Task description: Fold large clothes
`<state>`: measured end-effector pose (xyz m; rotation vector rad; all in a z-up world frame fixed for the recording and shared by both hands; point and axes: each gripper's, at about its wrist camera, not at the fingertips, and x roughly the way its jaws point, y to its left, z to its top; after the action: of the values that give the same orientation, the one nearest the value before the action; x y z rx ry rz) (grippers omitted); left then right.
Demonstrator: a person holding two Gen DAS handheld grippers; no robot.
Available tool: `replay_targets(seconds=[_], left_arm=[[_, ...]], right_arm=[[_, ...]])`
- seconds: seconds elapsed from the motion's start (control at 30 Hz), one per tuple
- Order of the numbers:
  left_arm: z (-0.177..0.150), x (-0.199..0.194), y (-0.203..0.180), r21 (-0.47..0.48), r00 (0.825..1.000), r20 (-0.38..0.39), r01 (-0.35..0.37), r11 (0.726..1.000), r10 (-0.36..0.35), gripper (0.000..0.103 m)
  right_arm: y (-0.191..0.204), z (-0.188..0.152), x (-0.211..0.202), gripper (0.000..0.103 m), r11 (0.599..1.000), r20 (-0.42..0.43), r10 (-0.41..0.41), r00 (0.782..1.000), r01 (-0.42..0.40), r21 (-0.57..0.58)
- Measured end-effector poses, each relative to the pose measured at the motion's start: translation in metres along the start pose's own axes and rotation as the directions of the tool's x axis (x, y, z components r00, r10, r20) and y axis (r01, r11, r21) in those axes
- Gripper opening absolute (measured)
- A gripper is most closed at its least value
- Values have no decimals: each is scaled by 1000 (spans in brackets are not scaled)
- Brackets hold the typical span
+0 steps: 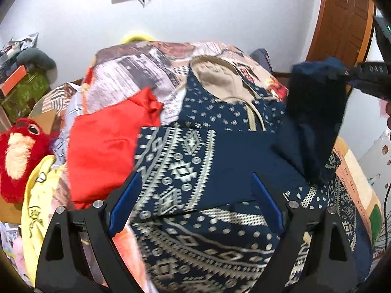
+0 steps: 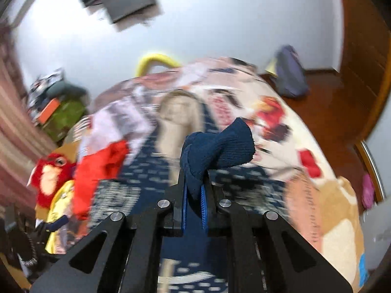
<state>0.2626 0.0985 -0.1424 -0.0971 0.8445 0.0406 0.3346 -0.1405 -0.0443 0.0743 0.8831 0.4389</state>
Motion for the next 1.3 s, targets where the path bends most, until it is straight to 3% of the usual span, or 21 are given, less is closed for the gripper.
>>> replay_targets(seconds=[0.13, 0.27, 0.47, 0.53, 0.57, 0.67, 0.7, 0.83, 1.03, 1.17, 1.3], left_arm=[[-8, -20, 29, -35, 1000, 18, 1, 999, -1, 90], [-22, -31, 56, -72, 1000, 7, 1, 997, -1, 90], [-49, -29, 85, -122, 999, -51, -15, 992, 9, 90], [-59, -27, 90, -134, 997, -74, -17, 991, 8, 90], [-63, -26, 92, -137, 997, -81, -19, 990, 8, 90], [-73, -24, 92, -139, 994, -105, -27, 990, 12, 90], [-75, -24, 92, -138, 994, -109, -28, 990, 13, 90], [-75, -21, 83, -115, 992, -127, -37, 993, 22, 90], [-62, -12, 55, -84, 992, -123, 4, 996, -14, 90], [-56, 6, 38, -104, 985, -156, 56, 993, -72, 90], [-54, 30, 29, -150, 975, -198, 72, 986, -102, 90]], right_arm=[[64, -4, 15, 8, 994, -42, 60, 997, -64, -88], [116, -27, 49, 8, 981, -150, 104, 983, -126, -146], [151, -81, 108, 13, 972, -323, 69, 944, -136, -189], [148, -101, 130, 19, 984, -393, 56, 918, -118, -135], [142, -113, 142, 28, 990, -447, 70, 892, -117, -79], [132, -136, 160, 33, 992, -564, 105, 819, -123, 7], [131, -137, 159, 33, 991, -564, 104, 819, -132, -9], [130, -123, 130, 39, 983, -513, 82, 854, -155, -99], [92, -78, 61, 56, 983, -320, 87, 944, -133, -125], [57, -63, 27, 58, 982, -197, -13, 980, -25, -189], [15, -64, 8, 64, 962, -125, -143, 982, 109, -249]])
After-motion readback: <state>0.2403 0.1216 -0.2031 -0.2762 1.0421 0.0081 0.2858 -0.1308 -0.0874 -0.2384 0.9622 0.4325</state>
